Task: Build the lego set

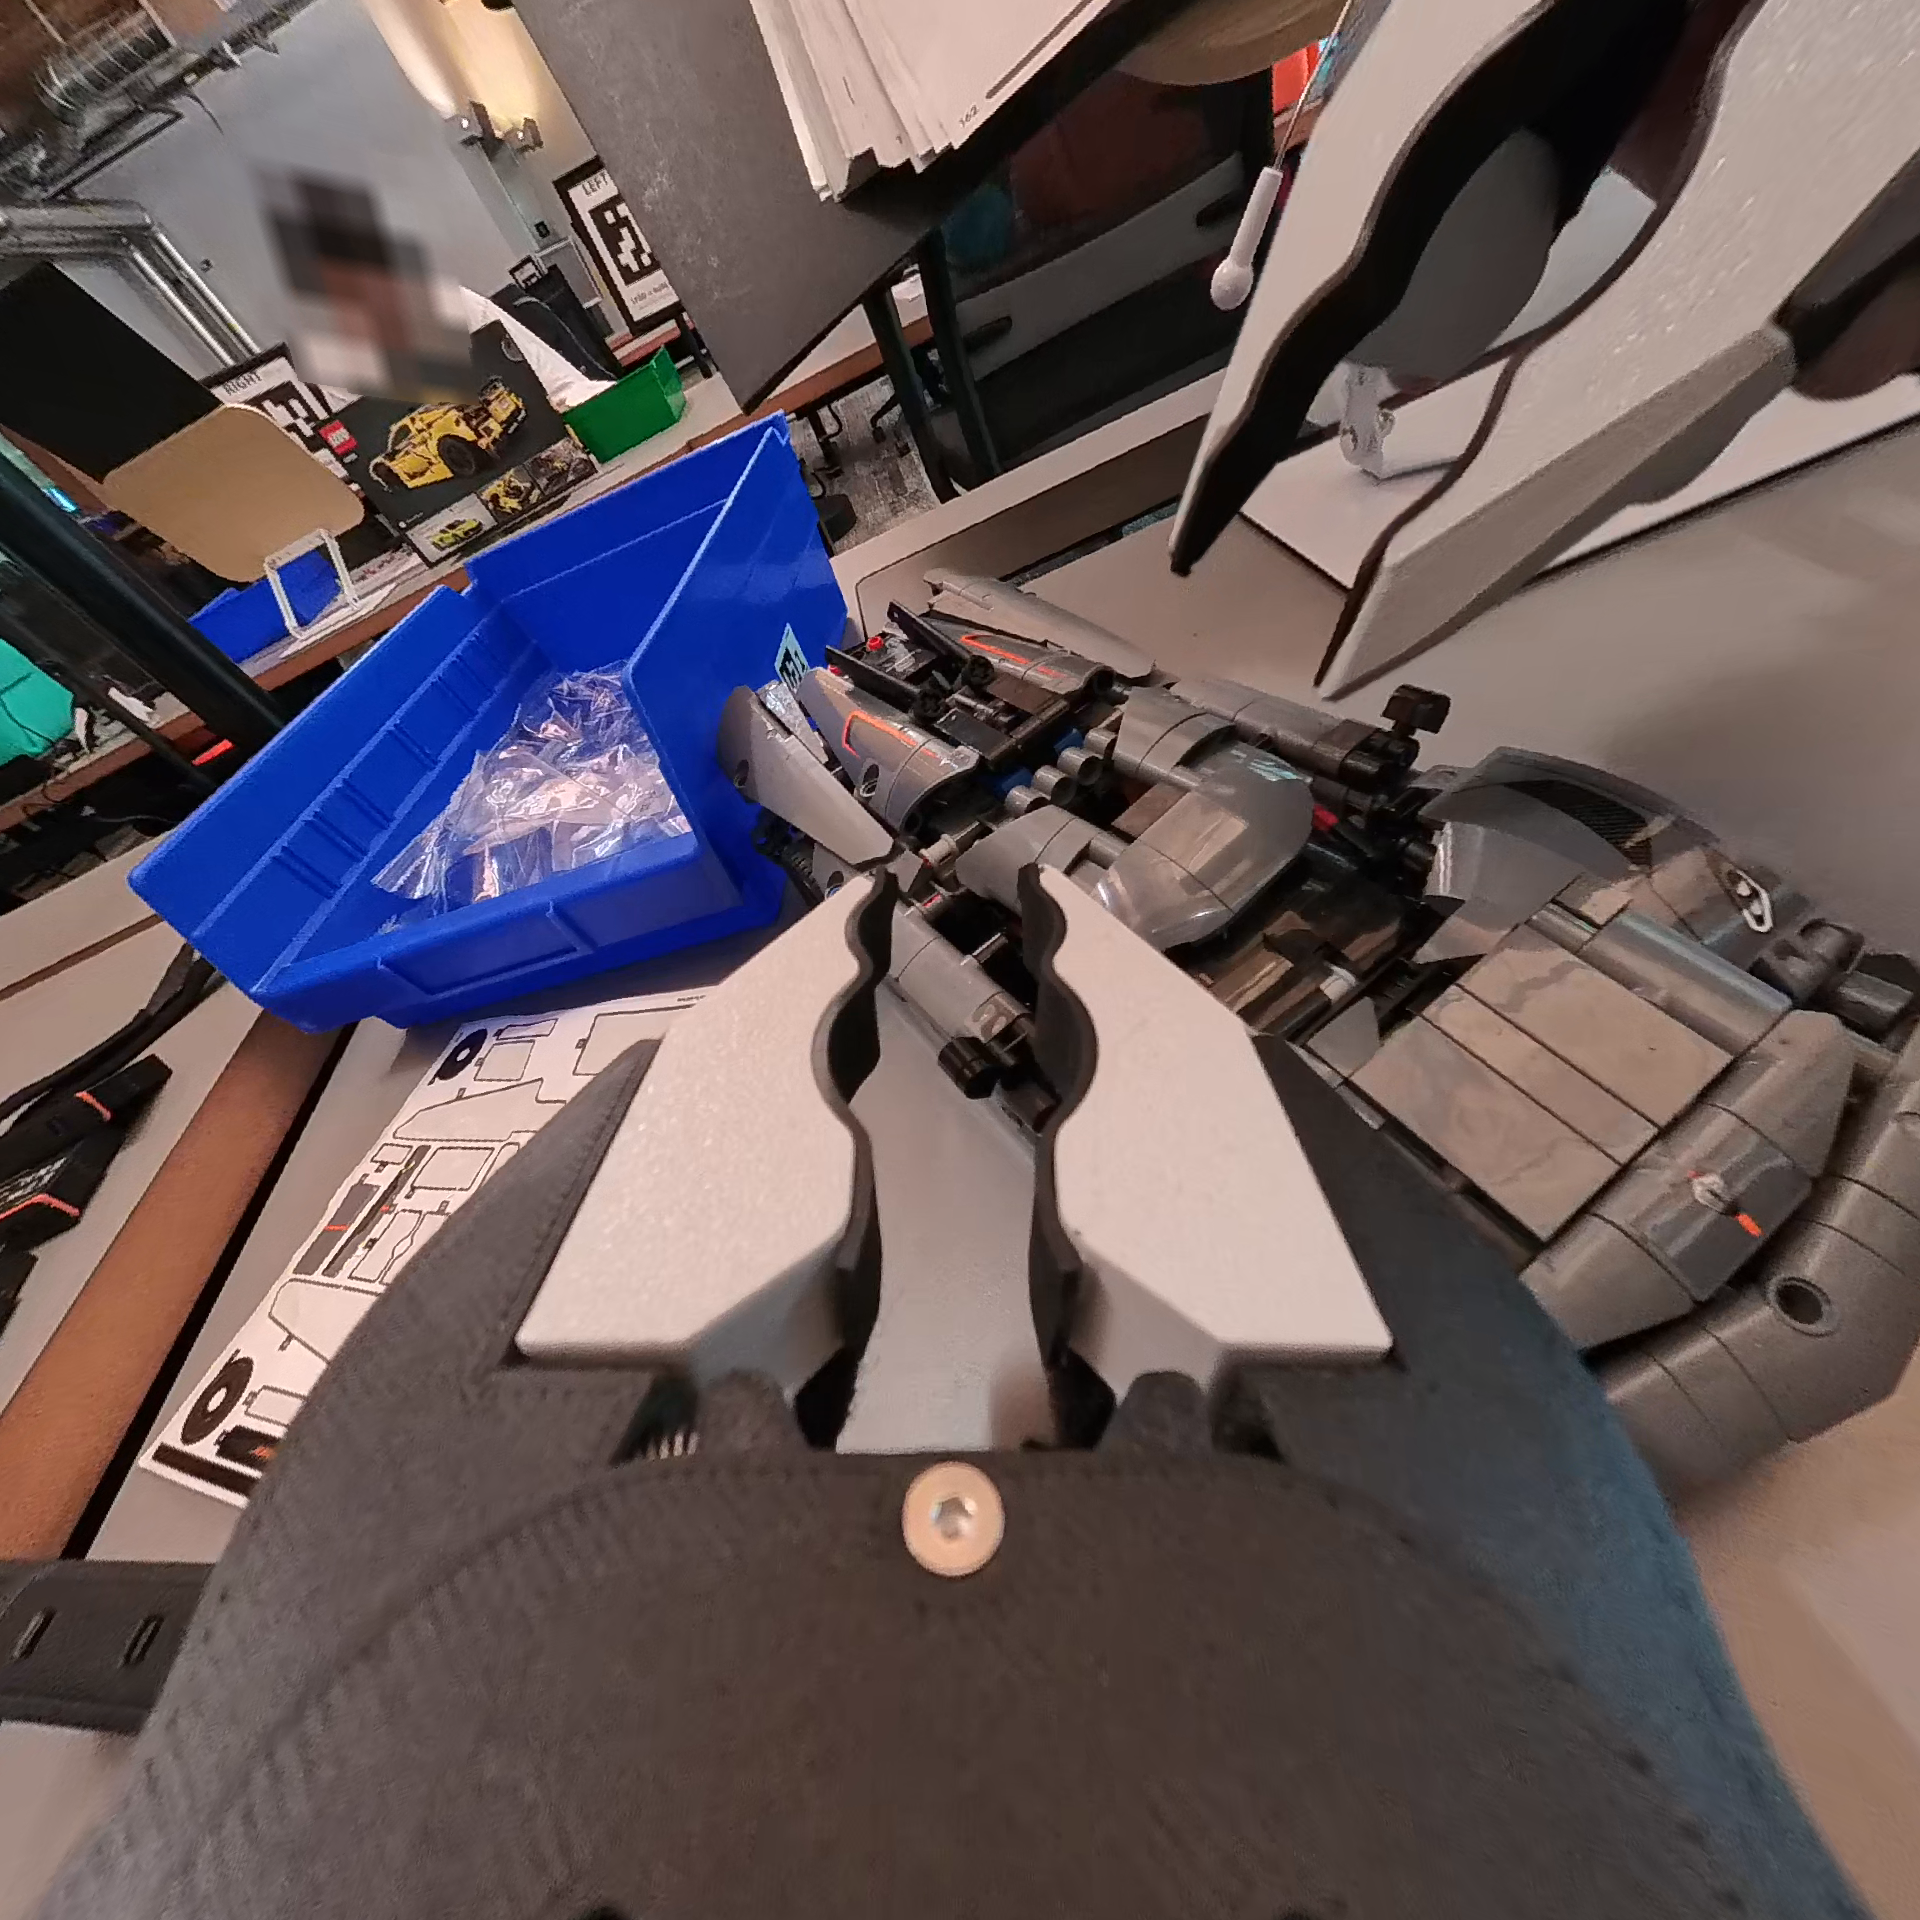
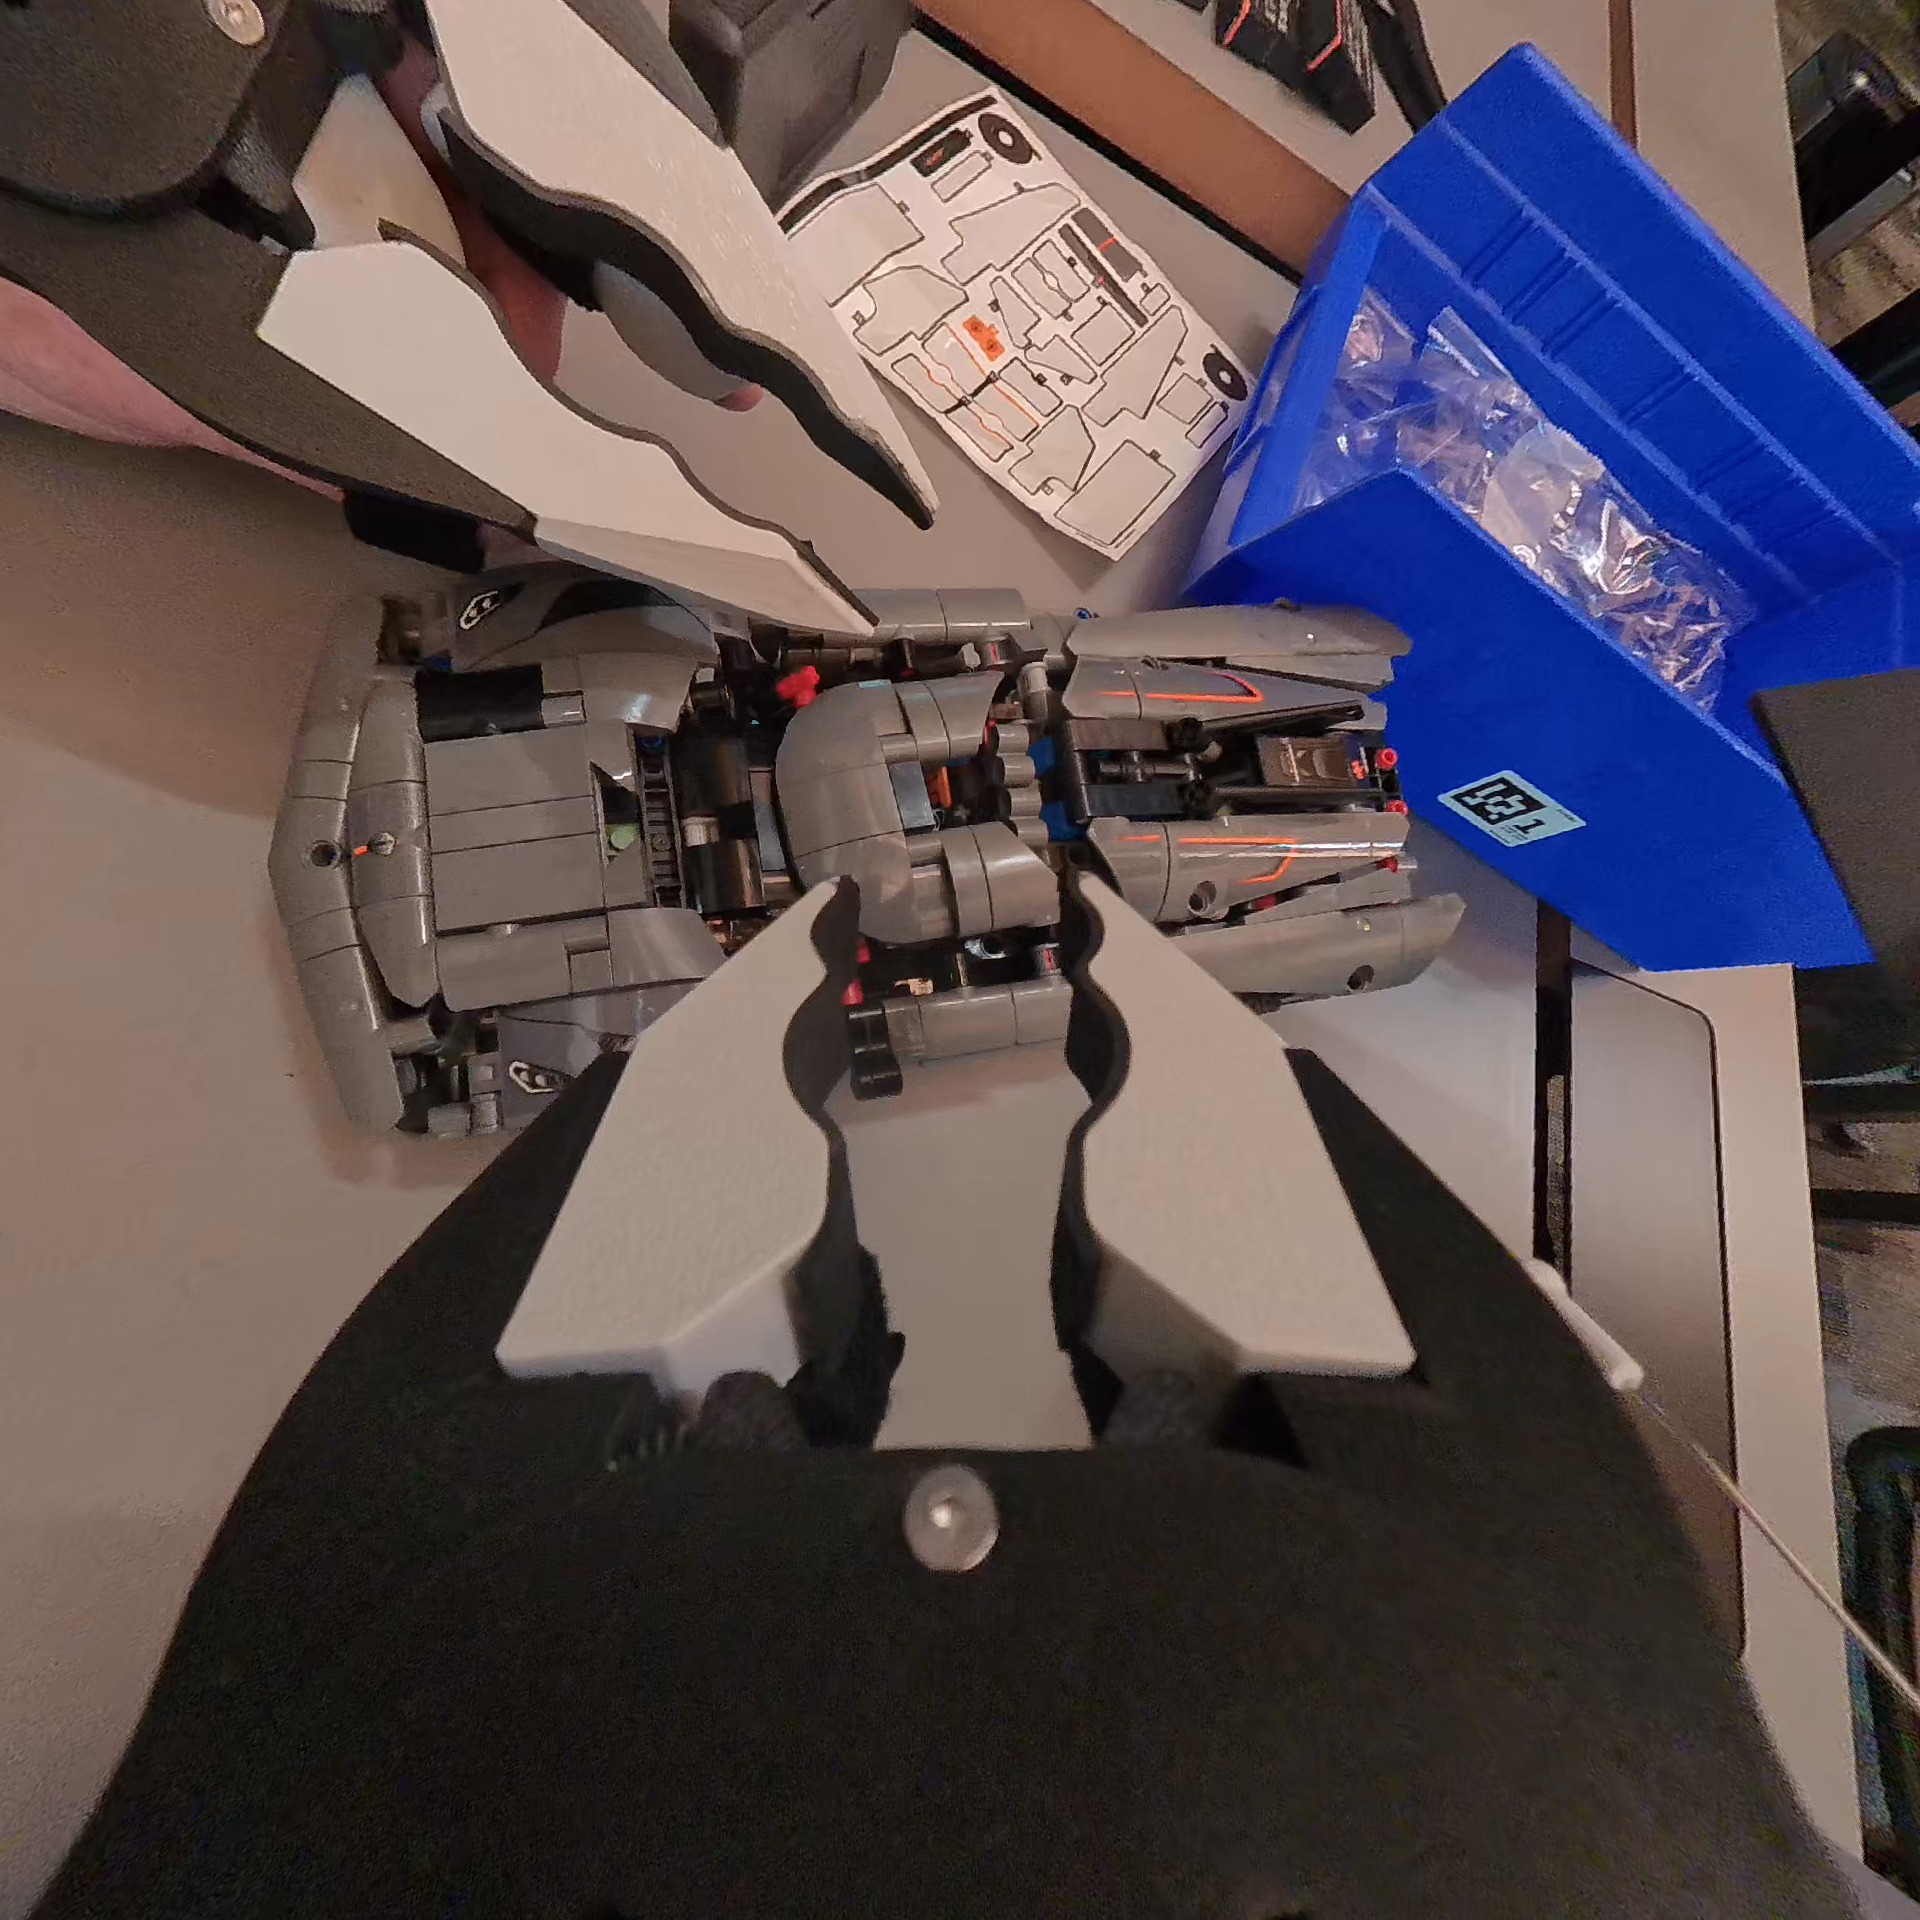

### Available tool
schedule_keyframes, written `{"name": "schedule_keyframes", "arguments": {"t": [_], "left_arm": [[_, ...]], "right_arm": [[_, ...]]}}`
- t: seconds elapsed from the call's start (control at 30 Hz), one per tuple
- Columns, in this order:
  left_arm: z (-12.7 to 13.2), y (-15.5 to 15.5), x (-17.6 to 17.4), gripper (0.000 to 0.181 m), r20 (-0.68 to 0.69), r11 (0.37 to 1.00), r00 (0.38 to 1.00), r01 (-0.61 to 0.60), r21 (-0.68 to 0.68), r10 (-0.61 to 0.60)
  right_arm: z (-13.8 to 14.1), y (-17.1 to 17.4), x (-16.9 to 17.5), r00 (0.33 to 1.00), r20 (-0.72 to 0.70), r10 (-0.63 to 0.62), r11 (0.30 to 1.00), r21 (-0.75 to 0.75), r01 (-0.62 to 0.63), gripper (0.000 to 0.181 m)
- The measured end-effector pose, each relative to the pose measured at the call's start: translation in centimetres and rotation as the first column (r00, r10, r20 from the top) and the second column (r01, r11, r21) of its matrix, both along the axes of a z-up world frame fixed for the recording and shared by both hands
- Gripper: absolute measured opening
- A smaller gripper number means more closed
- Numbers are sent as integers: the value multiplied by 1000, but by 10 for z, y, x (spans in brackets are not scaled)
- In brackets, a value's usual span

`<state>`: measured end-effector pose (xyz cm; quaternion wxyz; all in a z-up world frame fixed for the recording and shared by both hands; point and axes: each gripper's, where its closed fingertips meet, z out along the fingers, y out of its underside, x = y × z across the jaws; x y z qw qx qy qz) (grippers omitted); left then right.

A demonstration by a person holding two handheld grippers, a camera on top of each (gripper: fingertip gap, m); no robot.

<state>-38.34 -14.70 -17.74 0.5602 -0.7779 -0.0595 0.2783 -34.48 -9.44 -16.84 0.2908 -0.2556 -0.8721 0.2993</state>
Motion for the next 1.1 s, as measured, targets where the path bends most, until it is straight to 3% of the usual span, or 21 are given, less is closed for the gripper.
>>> {"name": "schedule_keyframes", "arguments": {"t": [1.1], "left_arm": [[-6, 1, -8, 19, -69, 996, 996, -67, -61, 63]], "right_arm": [[50, 1, 11, 993, -115, 10, 997, -68, -18, 37]]}}
